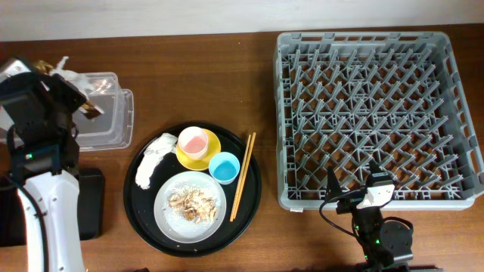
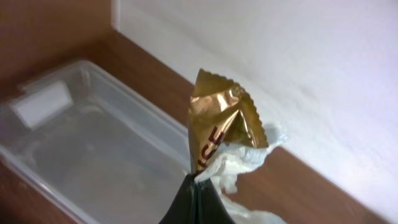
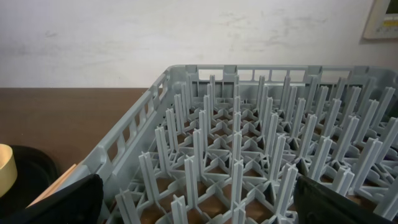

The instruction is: Sort waste into correct bins and load items into the dishwasher rack

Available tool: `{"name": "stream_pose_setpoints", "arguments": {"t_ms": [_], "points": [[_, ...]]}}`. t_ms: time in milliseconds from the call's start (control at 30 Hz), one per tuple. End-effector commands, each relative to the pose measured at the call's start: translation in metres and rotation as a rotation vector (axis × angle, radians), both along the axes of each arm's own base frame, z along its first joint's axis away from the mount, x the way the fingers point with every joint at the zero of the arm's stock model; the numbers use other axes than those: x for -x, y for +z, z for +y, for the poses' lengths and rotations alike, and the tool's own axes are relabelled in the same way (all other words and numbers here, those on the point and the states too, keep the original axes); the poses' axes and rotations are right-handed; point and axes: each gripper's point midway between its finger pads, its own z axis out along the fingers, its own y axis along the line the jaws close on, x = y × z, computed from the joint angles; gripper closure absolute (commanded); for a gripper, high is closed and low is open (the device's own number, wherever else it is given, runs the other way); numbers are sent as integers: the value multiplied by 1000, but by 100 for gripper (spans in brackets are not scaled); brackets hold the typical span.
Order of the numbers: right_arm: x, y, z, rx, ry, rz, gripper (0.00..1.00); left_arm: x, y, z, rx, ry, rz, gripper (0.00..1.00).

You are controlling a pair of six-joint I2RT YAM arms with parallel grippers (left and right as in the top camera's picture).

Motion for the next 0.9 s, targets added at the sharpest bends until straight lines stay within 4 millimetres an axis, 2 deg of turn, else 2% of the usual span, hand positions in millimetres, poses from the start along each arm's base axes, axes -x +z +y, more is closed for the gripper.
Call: {"name": "stream_pose_setpoints", "arguments": {"t_ms": [0, 33, 100, 133, 167, 267, 300, 333, 367, 433, 500, 533, 567, 600, 667, 700, 800, 867], "points": [[0, -3, 0, 0, -1, 6, 2, -4, -16, 44, -74, 225, 26, 99], [0, -3, 0, 0, -1, 6, 2, -10, -25, 49, -81, 238, 39, 99], [0, -3, 0, 0, -1, 6, 2, -24, -56, 55, -71, 241, 93, 83], [0, -3, 0, 0, -1, 6, 2, -27, -65, 57, -68, 242, 111, 68], [0, -3, 0, 0, -1, 6, 2, -28, -71, 59, -70, 251, 124, 40], [0, -3, 0, 0, -1, 6, 2, -21, -75, 67, -68, 274, 147, 27], [0, -3, 0, 0, -1, 6, 2, -16, -71, 65, -67, 273, 152, 26], [0, -3, 0, 0, -1, 6, 2, -8, -61, 60, -60, 260, 150, 20], [0, -3, 0, 0, -1, 6, 1, 0, -47, 45, -29, 199, 134, 15], [0, -3, 0, 1, -1, 6, 2, 13, -24, 4, 62, 16, 93, 15], [0, -3, 0, 0, -1, 6, 2, 50, -15, -63, 229, -238, 127, 16], [0, -3, 0, 0, -1, 6, 2, 72, -26, -88, 288, -304, 208, 16], [0, -3, 0, 0, -1, 6, 2, 84, -38, -104, 290, -367, 284, 16], [0, -3, 0, 0, -1, 6, 2, 100, -58, -128, 284, -451, 408, 16], [0, -3, 0, 0, -1, 6, 2, 115, -91, -142, 253, -462, 556, 13], [0, -3, 0, 0, -1, 6, 2, 118, -107, -139, 227, -416, 613, 13], [0, -3, 0, 0, -1, 6, 2, 122, -145, -132, 237, -335, 729, 25], [0, -3, 0, 0, -1, 6, 2, 115, -167, -132, 251, -331, 782, 33]]}}
